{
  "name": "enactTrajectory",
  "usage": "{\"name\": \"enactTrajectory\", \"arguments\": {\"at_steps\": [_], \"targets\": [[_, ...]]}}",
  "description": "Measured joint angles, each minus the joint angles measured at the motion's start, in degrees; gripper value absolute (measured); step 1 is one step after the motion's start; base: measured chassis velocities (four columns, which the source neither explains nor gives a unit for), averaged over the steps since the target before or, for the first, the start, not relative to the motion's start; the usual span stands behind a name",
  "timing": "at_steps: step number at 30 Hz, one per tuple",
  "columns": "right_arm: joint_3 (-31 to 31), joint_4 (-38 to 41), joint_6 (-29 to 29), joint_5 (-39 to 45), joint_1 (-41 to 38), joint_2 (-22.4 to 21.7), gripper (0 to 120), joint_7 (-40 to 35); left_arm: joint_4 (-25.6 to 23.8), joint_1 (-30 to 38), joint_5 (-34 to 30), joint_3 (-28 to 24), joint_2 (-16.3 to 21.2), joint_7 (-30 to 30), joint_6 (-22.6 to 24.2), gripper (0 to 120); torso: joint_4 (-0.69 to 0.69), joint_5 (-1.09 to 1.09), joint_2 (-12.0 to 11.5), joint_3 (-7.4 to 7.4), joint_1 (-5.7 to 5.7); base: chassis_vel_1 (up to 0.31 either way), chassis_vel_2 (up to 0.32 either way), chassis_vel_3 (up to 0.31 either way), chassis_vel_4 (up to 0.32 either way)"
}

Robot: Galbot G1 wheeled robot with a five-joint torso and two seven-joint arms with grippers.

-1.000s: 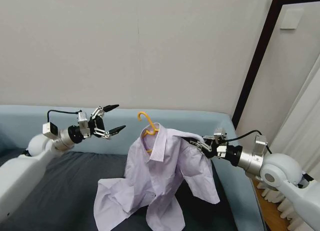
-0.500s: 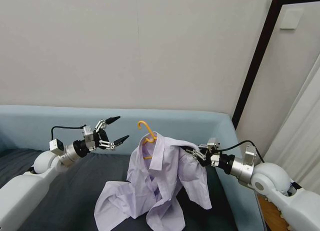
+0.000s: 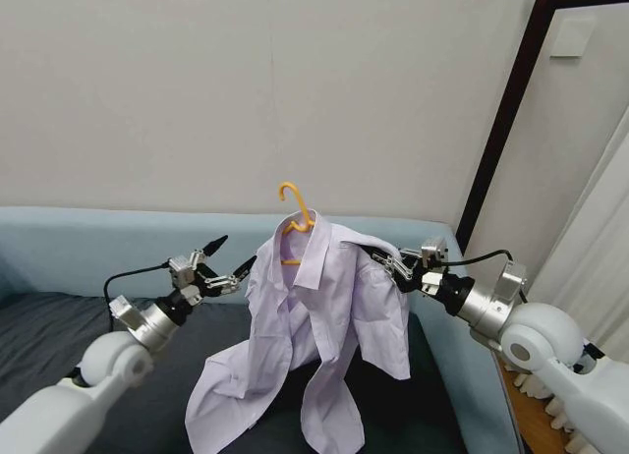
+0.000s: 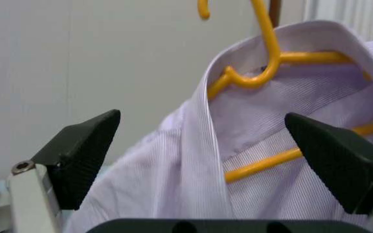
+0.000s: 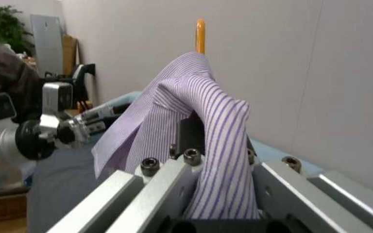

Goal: Pick up the clothes from the sofa and hang them on the clothes hanger.

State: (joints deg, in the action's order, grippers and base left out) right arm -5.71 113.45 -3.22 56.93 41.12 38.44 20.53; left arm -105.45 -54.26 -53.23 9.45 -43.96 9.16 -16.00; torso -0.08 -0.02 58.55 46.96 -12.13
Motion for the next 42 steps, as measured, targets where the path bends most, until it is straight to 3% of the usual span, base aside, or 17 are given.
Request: {"name": "enactTrajectory", "arguments": {"at_steps": [1,7,10,22,28,32,42], "targets": [[-0.01,0.37,0.48,0.47,-0.18,0.32,0,-0.39,-1.81,-0.71,0.41,-0.74,-0.46,-3.19,0.44,100,0.00,0.00,0.00,0.00,0.00,0.000,0.000,0.000,0.000],[0.20,0.92,1.98,1.08,-0.42,1.49,0,-1.73,-5.11,-2.49,4.26,-2.45,-1.57,-9.57,1.46,95,0.02,-0.01,0.00,0.00,0.00,0.000,0.000,0.000,0.000],[0.35,0.97,2.70,1.12,-0.22,1.91,0,-1.92,-5.28,-2.51,5.71,-2.53,-1.84,-12.05,1.55,83,0.02,-0.01,0.00,0.00,0.00,0.000,0.000,0.000,0.000],[0.61,1.60,4.25,2.85,-0.06,2.10,0,-1.73,-4.47,-0.47,6.56,-2.36,-2.33,-13.20,0.85,38,0.01,-0.01,0.00,0.00,0.00,0.000,0.000,0.000,0.000],[0.74,1.63,4.26,2.90,0.07,2.03,0,-1.77,-4.55,0.31,5.60,-2.47,-2.36,-13.03,0.22,22,0.01,-0.01,0.00,0.00,0.00,0.000,0.000,0.000,0.000],[1.04,1.34,4.13,3.33,0.34,2.31,0,-2.38,-4.86,1.06,4.77,-2.79,-2.49,-11.81,0.05,3,0.02,-0.01,0.00,0.00,0.00,0.000,0.000,0.000,0.000],[1.66,1.10,4.09,2.82,0.56,3.26,0,-2.46,-5.19,4.67,2.30,-4.56,-3.78,-10.27,-0.20,0,0.01,-0.01,0.00,0.00,-0.01,0.000,0.000,0.000,0.000]]}}
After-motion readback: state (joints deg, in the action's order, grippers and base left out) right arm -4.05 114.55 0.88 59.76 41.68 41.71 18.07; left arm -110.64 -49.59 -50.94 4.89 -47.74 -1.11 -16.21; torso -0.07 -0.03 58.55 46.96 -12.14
